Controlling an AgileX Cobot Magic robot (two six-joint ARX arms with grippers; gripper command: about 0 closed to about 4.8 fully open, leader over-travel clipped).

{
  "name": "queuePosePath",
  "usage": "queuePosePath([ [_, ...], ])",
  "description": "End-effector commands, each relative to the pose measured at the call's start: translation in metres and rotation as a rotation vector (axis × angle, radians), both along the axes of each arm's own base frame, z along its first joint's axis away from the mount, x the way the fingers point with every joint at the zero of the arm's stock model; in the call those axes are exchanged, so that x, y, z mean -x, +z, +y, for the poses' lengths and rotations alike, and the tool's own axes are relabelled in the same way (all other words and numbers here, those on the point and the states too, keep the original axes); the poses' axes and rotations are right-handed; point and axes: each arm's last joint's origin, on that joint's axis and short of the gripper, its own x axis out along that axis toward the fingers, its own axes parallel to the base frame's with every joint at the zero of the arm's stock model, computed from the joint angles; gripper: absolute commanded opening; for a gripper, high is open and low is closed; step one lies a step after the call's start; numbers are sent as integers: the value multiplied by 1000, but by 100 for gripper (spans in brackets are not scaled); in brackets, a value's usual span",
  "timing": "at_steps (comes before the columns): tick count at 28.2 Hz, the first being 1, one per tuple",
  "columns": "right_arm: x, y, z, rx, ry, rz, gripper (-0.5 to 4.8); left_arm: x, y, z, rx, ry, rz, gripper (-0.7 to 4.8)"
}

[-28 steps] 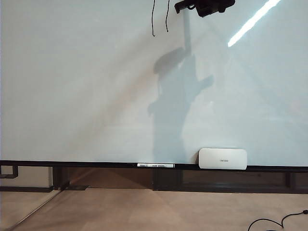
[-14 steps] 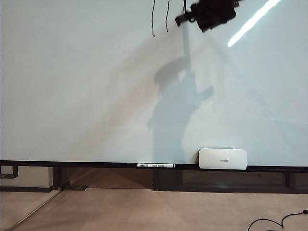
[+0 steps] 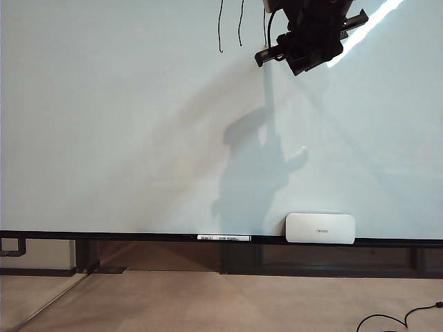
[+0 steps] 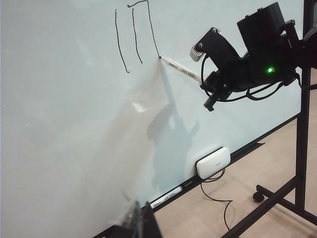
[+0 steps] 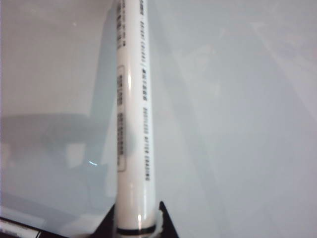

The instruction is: Reach to the right to find the marker pen, pick it up, and write the number 18 on the whiteboard.

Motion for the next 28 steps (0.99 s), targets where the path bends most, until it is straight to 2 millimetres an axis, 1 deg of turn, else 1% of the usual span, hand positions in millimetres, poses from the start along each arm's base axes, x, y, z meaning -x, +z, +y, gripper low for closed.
queuePosePath([
  [1,12,22,5,-57,29,-94,-1,0,1,0,-1,2,-10,-5],
  [4,21,34,10,-72,84,-137,-1,0,1,0,-2,2,-8,-5],
  [7,22,40,12,-92,140,-178,-1,0,1,0,-2,2,-9,-5],
  [13,20,39,13,-95,159,-188,-1,0,1,0,-2,2,-9,-5],
  [17,17,40,9,-93,175,-201,-1,0,2,0,0,1,-13,-5],
  [21,11,38,9,-84,171,-197,-1,0,2,0,0,1,-13,-5],
  [28,1,37,15,-79,183,-184,-1,1,2,0,1,2,-16,-5],
])
